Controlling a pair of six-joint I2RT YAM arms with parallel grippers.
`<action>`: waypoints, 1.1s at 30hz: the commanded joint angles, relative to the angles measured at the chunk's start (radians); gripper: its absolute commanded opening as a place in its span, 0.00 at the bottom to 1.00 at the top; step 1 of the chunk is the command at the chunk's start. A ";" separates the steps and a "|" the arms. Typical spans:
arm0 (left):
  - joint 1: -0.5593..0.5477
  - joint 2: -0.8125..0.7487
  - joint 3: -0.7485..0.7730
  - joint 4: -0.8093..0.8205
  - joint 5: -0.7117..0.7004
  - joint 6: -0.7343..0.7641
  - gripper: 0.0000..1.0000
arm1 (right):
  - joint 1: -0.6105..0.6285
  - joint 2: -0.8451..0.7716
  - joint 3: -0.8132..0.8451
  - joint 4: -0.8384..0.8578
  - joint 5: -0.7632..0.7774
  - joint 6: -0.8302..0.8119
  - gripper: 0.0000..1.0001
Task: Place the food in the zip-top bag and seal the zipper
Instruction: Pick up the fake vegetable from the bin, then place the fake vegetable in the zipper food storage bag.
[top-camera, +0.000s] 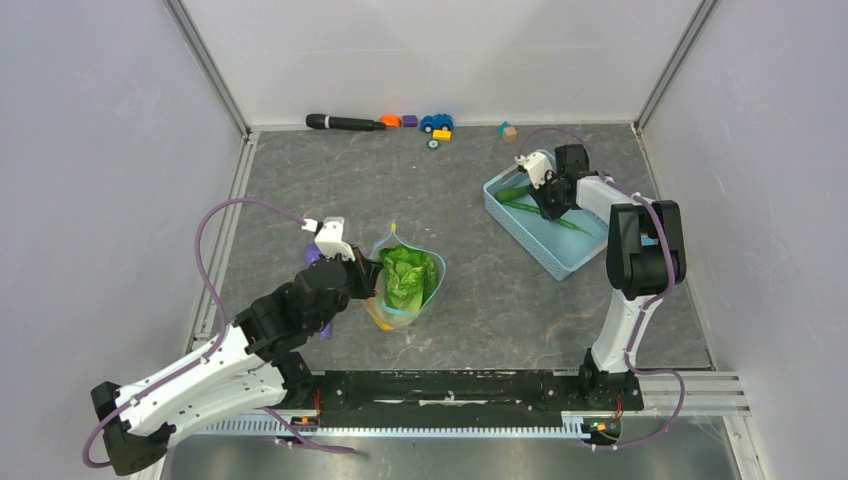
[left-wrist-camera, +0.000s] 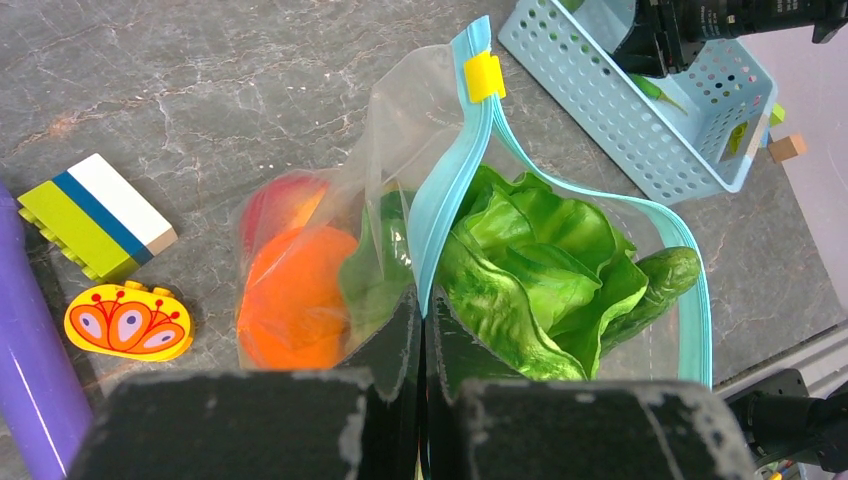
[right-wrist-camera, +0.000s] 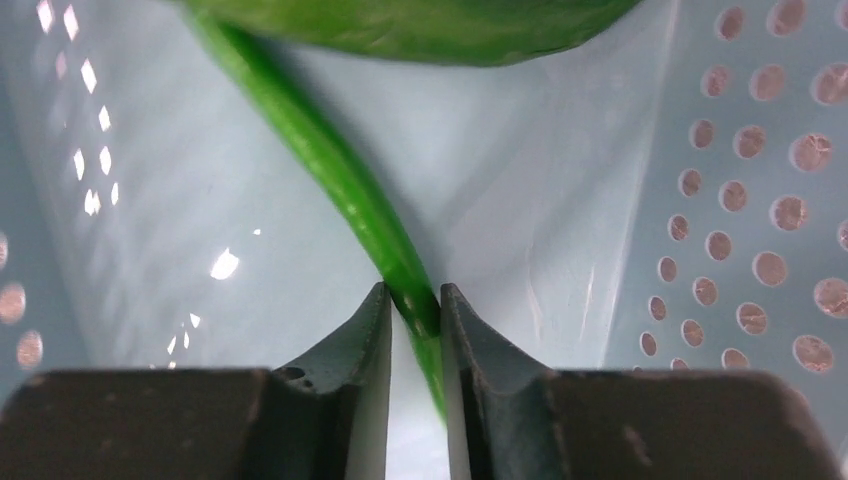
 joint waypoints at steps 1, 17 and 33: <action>-0.003 0.001 0.004 0.042 0.003 0.036 0.02 | -0.019 0.009 0.027 -0.010 -0.051 0.042 0.19; -0.003 0.021 0.014 0.053 0.009 0.045 0.02 | -0.021 -0.335 -0.189 0.212 -0.081 0.262 0.00; -0.003 0.045 0.027 0.067 0.024 0.043 0.02 | -0.021 -0.647 -0.428 0.362 -0.205 0.365 0.00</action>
